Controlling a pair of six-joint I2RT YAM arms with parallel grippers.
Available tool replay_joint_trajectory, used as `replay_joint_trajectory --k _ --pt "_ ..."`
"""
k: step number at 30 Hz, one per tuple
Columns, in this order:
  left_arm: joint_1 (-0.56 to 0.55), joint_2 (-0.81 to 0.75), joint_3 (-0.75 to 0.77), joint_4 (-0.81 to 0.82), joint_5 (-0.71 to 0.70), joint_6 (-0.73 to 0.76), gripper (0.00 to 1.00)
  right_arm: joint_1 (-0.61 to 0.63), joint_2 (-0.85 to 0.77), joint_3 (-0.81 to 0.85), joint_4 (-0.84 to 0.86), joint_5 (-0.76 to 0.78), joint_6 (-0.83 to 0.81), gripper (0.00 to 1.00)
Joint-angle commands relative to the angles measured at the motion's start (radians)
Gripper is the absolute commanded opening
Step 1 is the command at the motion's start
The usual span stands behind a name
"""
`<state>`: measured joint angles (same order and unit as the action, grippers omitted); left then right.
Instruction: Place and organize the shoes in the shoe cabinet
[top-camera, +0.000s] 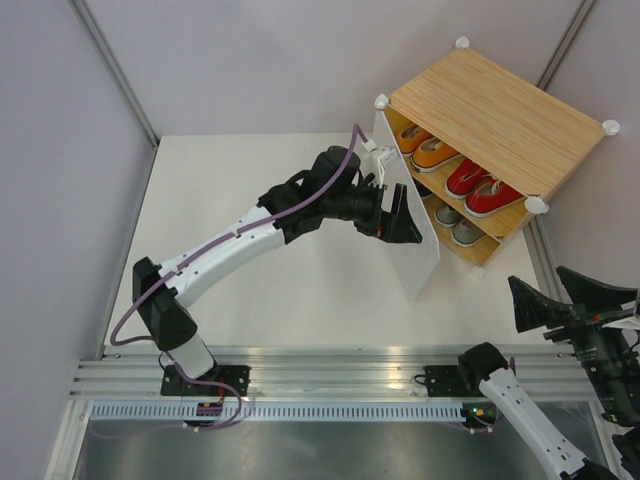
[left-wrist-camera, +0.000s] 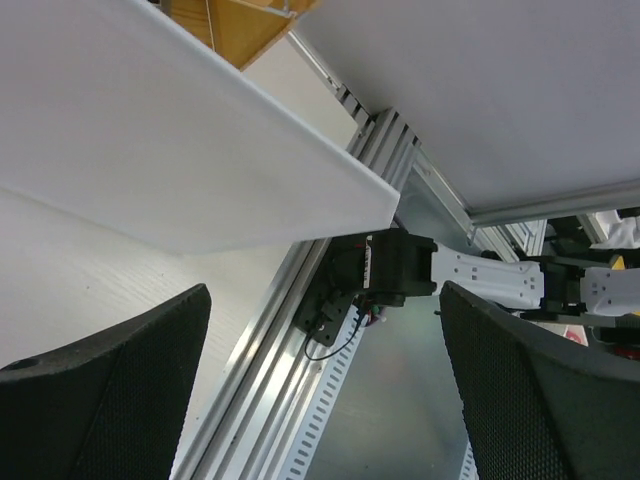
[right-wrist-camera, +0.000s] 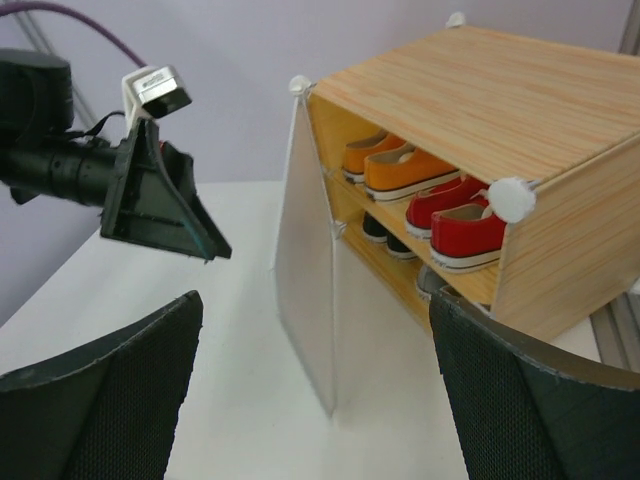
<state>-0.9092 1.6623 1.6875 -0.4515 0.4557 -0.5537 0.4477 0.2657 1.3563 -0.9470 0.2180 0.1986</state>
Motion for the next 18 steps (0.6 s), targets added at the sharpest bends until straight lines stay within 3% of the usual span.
replay_joint_trajectory --k 1,4,12,16,18 --pt "0.001 -0.061 0.072 0.089 -0.024 -0.038 0.98 0.002 0.040 0.003 -0.055 -0.122 0.047 0.98" --pt "0.035 -0.130 0.028 0.088 -0.118 -0.041 0.99 -0.001 0.066 -0.031 -0.010 -0.210 0.055 0.98" --pt "0.312 -0.246 -0.098 0.030 -0.189 -0.108 0.98 -0.001 0.302 -0.129 0.094 -0.462 0.062 0.98" --pt "0.355 -0.312 -0.118 -0.097 -0.300 0.006 0.98 -0.001 0.391 -0.227 0.256 -0.483 0.101 0.98" --pt "0.372 -0.337 -0.132 -0.157 -0.360 0.059 0.98 -0.001 0.463 -0.249 0.303 -0.400 0.126 0.98"
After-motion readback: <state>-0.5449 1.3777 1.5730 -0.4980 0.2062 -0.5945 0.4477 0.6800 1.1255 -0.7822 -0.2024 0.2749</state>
